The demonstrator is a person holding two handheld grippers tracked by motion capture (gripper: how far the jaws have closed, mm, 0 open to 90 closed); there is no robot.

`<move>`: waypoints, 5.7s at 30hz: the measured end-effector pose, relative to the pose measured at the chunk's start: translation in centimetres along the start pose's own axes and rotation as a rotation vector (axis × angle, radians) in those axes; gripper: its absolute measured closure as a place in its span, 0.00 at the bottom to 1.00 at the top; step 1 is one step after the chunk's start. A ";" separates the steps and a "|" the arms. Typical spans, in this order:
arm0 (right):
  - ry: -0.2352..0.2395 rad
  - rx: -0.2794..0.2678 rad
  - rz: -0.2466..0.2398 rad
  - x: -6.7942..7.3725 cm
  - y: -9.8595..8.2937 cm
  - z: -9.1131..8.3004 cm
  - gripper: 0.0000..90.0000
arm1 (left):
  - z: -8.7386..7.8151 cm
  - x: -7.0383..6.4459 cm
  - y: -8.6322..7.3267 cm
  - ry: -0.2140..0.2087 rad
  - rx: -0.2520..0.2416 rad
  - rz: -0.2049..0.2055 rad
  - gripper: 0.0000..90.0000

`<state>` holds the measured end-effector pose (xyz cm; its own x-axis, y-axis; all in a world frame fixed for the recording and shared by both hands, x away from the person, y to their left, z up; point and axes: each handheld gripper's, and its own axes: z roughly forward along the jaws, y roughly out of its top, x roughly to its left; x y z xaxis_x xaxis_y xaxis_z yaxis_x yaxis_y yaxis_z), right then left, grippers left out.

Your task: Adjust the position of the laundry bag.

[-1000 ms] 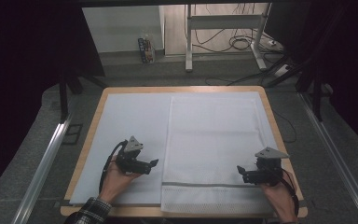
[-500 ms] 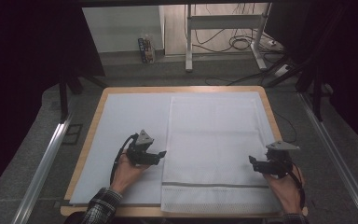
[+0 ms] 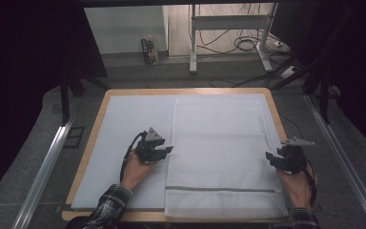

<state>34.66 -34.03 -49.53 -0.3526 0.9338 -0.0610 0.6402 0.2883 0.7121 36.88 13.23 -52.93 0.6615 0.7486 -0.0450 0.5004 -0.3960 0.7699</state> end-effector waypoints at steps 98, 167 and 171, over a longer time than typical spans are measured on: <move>0.161 0.020 -0.217 8.1 5.5 6.5 0.98 | -3.0 8.1 -2.0 0.172 0.103 -0.121 0.99; 0.284 -0.029 -0.253 9.4 3.7 2.9 0.20 | -8.9 1.7 -4.5 0.063 -0.066 -0.042 0.06; 0.306 -0.033 -0.244 9.8 3.4 2.4 0.15 | -9.4 1.2 -5.0 0.046 -0.068 -0.046 0.04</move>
<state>35.05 -23.35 -49.40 -0.6821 0.7309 -0.0235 0.4916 0.4821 0.7252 29.94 21.10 -50.83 0.6116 0.7893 -0.0538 0.4897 -0.3242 0.8094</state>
